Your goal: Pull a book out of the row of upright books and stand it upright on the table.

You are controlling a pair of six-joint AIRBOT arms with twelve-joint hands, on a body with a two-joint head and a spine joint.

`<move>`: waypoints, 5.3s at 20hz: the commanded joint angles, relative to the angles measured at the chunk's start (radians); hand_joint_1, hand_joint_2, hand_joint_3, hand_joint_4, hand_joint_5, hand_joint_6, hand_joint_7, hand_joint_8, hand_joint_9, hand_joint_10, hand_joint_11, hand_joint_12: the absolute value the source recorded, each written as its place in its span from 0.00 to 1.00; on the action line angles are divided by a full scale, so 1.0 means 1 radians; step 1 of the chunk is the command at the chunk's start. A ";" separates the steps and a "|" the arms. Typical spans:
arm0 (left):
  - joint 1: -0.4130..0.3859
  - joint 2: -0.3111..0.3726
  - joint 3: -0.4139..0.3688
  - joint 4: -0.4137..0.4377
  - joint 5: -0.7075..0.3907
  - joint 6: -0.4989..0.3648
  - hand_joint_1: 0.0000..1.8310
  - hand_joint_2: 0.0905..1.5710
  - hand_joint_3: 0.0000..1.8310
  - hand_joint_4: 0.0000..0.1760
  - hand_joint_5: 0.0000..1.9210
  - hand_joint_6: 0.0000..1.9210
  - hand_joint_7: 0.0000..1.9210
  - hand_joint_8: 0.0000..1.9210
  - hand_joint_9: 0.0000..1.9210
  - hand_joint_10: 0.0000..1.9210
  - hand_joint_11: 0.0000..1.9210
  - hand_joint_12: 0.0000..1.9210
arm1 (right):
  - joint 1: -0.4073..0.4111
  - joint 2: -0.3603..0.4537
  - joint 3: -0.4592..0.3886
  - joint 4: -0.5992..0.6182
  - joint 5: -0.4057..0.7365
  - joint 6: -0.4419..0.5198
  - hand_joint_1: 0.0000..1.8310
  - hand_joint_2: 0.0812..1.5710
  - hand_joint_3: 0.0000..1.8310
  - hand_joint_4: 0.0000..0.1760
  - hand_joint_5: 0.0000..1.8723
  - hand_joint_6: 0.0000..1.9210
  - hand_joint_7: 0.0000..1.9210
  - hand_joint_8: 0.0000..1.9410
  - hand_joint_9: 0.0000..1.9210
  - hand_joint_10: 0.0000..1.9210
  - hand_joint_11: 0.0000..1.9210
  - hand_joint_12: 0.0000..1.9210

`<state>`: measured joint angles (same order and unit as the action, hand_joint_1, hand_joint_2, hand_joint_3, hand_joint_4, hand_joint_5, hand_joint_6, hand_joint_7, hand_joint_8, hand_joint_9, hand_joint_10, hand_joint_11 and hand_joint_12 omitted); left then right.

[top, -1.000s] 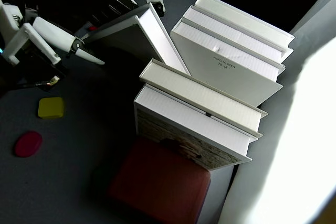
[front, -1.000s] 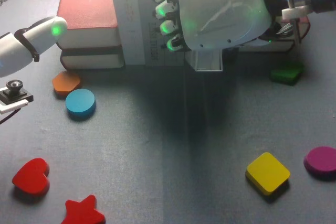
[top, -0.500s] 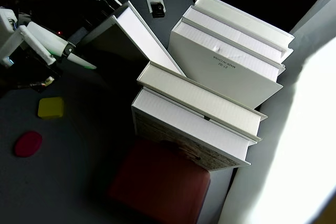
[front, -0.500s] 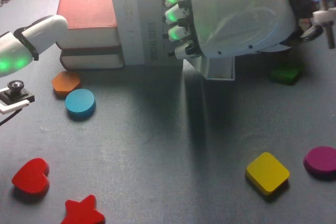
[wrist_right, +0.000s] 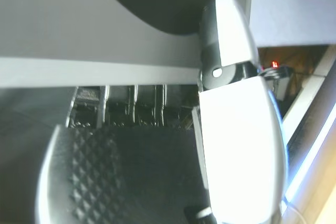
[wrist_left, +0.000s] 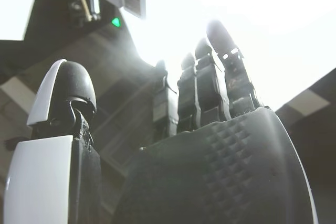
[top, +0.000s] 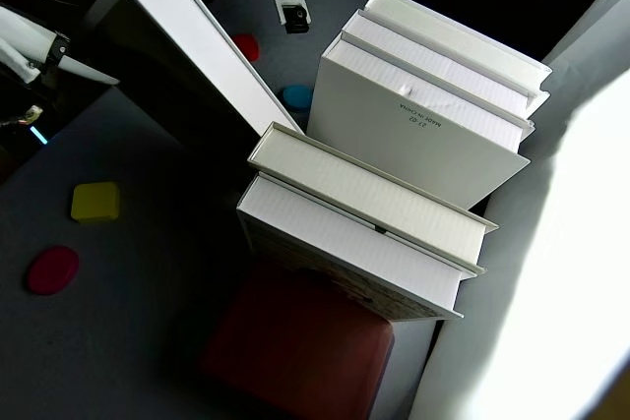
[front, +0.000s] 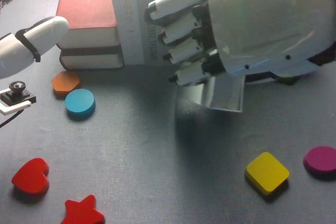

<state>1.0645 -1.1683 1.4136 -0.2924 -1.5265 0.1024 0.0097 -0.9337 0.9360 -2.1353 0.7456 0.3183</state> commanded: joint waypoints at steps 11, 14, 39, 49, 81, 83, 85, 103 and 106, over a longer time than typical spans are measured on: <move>-0.006 -0.001 0.007 -0.025 -0.118 -0.011 0.45 0.78 0.00 0.16 0.14 0.00 0.09 0.00 0.10 0.00 0.00 0.60 | 0.072 0.085 -0.018 0.230 0.151 0.033 0.60 0.82 0.00 0.05 0.35 0.76 0.33 0.83 0.23 0.82 0.00 0.97; -0.006 -0.001 0.007 -0.027 -0.114 -0.011 0.44 0.79 0.00 0.18 0.14 0.00 0.08 0.00 0.08 0.00 0.00 0.58 | 0.075 0.088 0.013 0.228 0.152 0.136 0.60 0.82 0.00 0.05 0.35 0.76 0.33 0.83 0.23 0.82 0.00 0.97; -0.006 -0.015 0.009 -0.037 -0.090 -0.007 0.34 0.79 0.00 0.15 0.16 0.00 0.12 0.00 0.14 0.01 0.00 0.60 | -0.023 -0.266 0.502 0.201 0.073 0.588 0.58 0.82 0.00 0.00 0.35 0.77 0.27 0.07 0.00 0.38 0.00 0.43; -0.006 -0.014 0.005 -0.040 -0.098 -0.009 0.37 0.80 0.00 0.04 0.16 0.00 0.13 0.00 0.15 0.01 0.00 0.58 | -0.058 -0.258 0.511 0.247 0.070 0.576 0.52 0.72 0.00 0.00 0.05 0.10 0.09 0.02 0.00 0.02 0.00 0.00; 0.029 0.017 -0.029 -0.064 -0.163 -0.009 0.34 0.82 0.00 0.30 0.09 0.00 0.07 0.00 0.06 0.00 0.00 0.40 | -0.250 0.163 0.300 1.244 0.070 -0.198 0.23 0.81 0.01 0.05 0.00 0.00 0.00 0.00 0.00 0.00 0.00 1.00; 0.029 0.017 -0.030 -0.064 -0.165 -0.009 0.31 0.82 0.00 0.49 0.07 0.00 0.05 0.00 0.04 0.00 0.00 0.37 | -0.341 0.180 0.297 1.426 0.119 -0.300 0.21 0.81 0.01 0.00 0.00 0.00 0.00 0.00 0.00 0.00 0.00 1.00; 0.029 0.018 -0.032 -0.064 -0.168 -0.009 0.29 0.82 0.00 0.59 0.05 0.00 0.04 0.00 0.04 0.00 0.00 0.39 | -0.434 0.185 0.291 1.577 0.177 -0.391 0.18 0.82 0.01 0.00 0.00 0.00 0.00 0.00 0.01 0.01 0.00 1.00; 0.035 0.016 -0.049 -0.068 -0.206 -0.009 0.18 0.83 0.00 0.47 0.00 0.00 0.00 0.00 0.00 0.00 0.00 0.14 | -1.057 0.119 0.177 2.234 0.846 -0.664 0.03 0.91 0.01 0.00 0.00 0.00 0.00 0.00 0.00 0.00 0.00 1.00; 0.035 0.012 -0.048 -0.069 -0.206 -0.010 0.12 0.82 0.00 0.57 0.00 0.00 0.00 0.00 0.00 0.00 0.00 0.14 | -1.082 0.111 0.173 2.260 0.865 -0.664 0.03 0.93 0.02 0.00 0.00 0.00 0.00 0.00 0.00 0.00 0.00 1.00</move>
<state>1.1042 -1.1557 1.3640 -0.3561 -1.6135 0.1001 -1.0775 -0.8238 1.1107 0.1047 1.4845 -0.3492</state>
